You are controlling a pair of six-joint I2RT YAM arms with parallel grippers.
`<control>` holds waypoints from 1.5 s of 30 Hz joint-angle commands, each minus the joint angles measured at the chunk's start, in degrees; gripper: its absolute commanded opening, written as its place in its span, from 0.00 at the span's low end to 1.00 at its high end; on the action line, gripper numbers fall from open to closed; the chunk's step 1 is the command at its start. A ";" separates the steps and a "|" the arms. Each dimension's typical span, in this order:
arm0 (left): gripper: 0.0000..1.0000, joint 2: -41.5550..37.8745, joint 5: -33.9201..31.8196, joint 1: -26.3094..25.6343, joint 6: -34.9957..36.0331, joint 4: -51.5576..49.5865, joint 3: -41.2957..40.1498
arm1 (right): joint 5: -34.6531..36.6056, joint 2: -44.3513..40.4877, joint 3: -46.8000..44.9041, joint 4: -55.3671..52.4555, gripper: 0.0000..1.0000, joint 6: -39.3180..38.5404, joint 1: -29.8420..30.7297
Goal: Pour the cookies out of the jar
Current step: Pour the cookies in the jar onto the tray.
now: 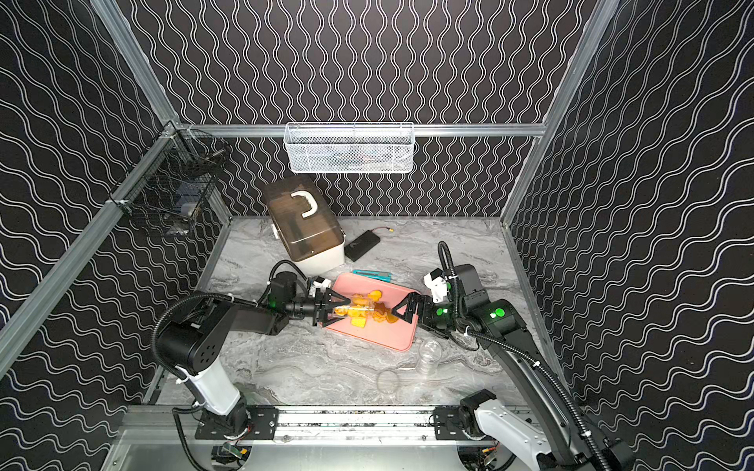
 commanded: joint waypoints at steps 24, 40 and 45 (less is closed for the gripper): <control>0.54 -5.15 -3.02 1.42 26.48 -37.29 12.05 | -1.68 -0.36 -1.00 1.52 1.00 0.88 -0.02; 0.54 -5.61 -2.83 2.99 27.26 -38.11 11.99 | -1.81 -0.41 -0.91 1.52 1.00 0.99 -0.06; 0.54 -6.47 -2.33 4.31 27.89 -39.20 11.89 | -1.99 0.05 -0.65 1.70 1.00 0.96 -0.06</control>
